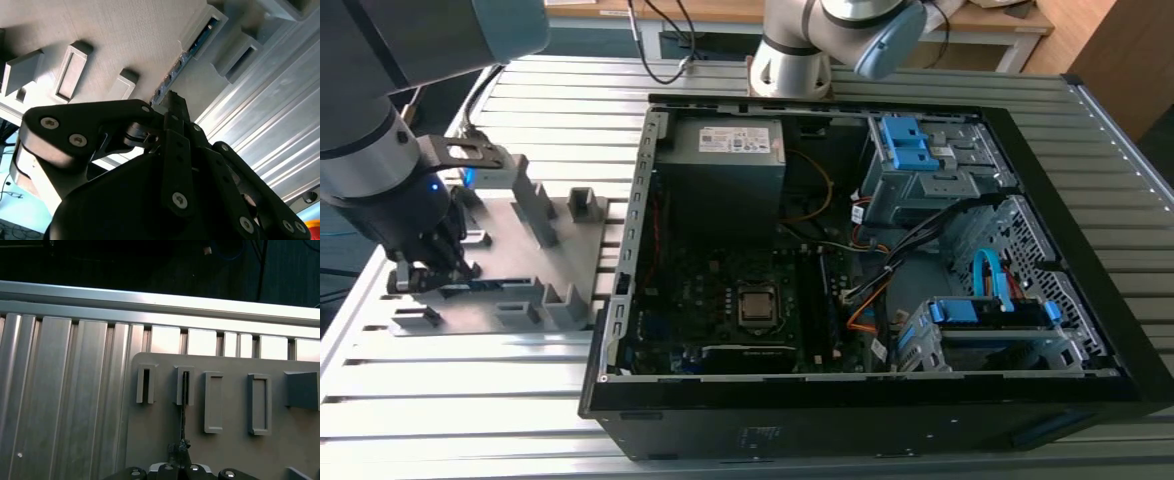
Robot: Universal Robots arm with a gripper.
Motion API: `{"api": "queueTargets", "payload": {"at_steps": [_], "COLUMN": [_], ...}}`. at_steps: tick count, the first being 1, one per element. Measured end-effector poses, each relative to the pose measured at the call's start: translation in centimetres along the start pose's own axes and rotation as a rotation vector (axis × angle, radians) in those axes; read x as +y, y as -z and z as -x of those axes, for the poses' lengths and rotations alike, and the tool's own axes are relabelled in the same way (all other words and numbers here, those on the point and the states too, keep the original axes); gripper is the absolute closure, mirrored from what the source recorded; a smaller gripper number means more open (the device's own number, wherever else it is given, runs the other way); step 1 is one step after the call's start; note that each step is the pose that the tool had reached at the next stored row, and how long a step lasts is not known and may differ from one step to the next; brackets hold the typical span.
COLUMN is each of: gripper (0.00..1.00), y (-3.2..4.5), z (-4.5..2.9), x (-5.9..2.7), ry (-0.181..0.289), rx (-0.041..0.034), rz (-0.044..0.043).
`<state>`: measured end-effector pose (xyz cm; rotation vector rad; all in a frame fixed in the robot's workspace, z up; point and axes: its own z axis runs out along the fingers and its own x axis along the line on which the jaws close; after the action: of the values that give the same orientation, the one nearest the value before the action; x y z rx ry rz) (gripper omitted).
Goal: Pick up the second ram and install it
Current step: 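Pick up the second ram and move it above second insertion slot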
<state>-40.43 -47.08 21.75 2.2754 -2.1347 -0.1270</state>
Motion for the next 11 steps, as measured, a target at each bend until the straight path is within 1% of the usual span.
{"api": "queueTargets", "payload": {"at_steps": [8,10,11], "gripper": [0.89,0.77,0.77], "y": [0.00,0.00,0.00], "z": [0.00,0.00,0.00], "x": [-0.01,-0.01,-0.01], "ry": [0.000,0.000,0.000], "rx": [0.0001,0.0001,0.0001], "rz": [0.0000,0.0000,0.0000]}}
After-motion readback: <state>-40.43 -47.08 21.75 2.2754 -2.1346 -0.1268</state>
